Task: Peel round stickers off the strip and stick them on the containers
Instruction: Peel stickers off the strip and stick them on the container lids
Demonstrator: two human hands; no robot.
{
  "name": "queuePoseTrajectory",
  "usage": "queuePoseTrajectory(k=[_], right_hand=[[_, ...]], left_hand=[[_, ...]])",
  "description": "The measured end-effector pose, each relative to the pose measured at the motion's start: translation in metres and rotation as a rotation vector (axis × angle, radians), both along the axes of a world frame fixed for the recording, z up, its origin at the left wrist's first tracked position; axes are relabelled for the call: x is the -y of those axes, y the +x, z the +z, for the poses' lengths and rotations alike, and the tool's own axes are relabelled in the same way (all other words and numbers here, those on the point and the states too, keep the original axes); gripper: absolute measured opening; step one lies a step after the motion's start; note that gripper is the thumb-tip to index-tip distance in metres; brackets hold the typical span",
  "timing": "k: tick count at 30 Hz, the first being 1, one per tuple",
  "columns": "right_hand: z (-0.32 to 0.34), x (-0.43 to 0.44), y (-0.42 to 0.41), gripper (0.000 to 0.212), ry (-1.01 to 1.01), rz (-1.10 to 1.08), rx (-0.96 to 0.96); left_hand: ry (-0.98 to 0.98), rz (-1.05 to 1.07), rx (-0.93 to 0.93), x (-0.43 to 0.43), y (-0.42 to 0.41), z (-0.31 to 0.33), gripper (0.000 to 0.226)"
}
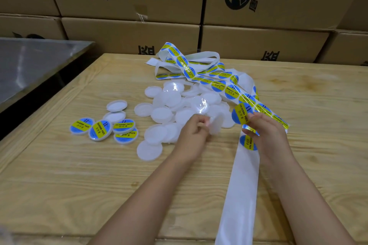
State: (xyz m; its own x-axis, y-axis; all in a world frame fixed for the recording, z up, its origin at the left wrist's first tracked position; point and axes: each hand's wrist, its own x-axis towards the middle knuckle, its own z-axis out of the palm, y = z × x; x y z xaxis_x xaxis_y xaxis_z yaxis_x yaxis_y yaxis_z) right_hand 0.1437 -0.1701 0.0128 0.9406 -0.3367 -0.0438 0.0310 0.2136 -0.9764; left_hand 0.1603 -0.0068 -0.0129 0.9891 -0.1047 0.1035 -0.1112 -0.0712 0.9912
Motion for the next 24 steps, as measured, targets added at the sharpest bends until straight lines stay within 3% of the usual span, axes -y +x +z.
queuePoseTrajectory(k=[2,4,14,24], right_hand=[[0.003,0.000,-0.001,0.013,0.128,0.024,0.007],[0.006,0.000,-0.001,0.011,0.130,0.074,-0.005],[0.002,-0.011,-0.003,0.013,-0.116,0.303,-0.070],[-0.002,-0.010,0.000,0.015,-0.289,0.287,-0.104]], left_hand=[[-0.309,-0.057,-0.210,0.000,0.002,0.004,0.020],[-0.415,-0.090,-0.281,-0.003,0.003,0.006,0.017],[-0.184,-0.202,-0.241,-0.008,0.004,0.002,0.021],[-0.144,-0.226,-0.236,-0.009,0.004,0.002,0.027]])
